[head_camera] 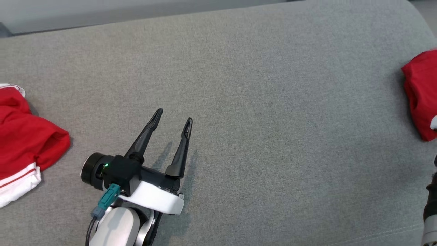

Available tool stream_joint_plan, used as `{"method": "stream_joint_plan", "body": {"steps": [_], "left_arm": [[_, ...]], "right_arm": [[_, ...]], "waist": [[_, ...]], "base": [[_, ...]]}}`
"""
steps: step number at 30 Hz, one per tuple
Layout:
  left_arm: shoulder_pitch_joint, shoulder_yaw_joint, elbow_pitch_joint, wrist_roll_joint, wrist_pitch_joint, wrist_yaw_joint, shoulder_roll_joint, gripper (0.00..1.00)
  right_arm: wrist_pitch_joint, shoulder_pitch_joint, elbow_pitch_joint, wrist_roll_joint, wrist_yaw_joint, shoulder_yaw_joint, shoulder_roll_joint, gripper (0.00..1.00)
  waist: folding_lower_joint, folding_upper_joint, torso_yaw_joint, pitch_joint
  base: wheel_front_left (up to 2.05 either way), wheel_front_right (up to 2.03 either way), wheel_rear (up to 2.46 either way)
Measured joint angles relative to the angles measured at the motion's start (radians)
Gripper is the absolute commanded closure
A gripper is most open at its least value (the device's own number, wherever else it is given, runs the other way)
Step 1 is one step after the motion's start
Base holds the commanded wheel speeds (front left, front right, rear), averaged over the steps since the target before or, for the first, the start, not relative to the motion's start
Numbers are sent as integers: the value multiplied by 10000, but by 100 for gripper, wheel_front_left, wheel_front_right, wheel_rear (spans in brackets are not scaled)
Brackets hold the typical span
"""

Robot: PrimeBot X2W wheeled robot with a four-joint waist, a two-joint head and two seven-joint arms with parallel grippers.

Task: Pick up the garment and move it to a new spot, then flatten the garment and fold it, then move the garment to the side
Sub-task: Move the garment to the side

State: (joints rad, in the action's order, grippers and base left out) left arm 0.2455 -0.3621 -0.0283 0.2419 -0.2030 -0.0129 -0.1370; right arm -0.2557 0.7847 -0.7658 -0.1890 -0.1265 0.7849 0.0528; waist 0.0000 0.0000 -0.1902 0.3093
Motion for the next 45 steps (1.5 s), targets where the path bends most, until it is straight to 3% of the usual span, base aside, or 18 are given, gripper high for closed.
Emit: {"method": "stream_joint_plan", "body": {"steps": [8,20,31,45], "left_arm": [[-621,491,-305,428,-276,-502,270,0],[-1838,1152,-583,817,-447,-673,249,0],[-2233,1352,-545,838,-456,-665,236,0],[-2871,1649,-35,56,-500,-132,407,0]], "right_arm": [[-2,-1125,583,1371,0,-2874,-44,0],[-2,-3399,2000,3522,0,-6558,523,0],[-2,-4869,3824,4288,0,-7908,794,0],[0,-7315,5741,4232,0,-7958,393,0]], "waist": [[0,0,447,-1095],[0,0,1721,-2778],[0,0,2378,-3479],[0,0,2502,-3863]], "base": [[0,0,0],[0,0,0],[0,0,0],[0,0,0]]}}
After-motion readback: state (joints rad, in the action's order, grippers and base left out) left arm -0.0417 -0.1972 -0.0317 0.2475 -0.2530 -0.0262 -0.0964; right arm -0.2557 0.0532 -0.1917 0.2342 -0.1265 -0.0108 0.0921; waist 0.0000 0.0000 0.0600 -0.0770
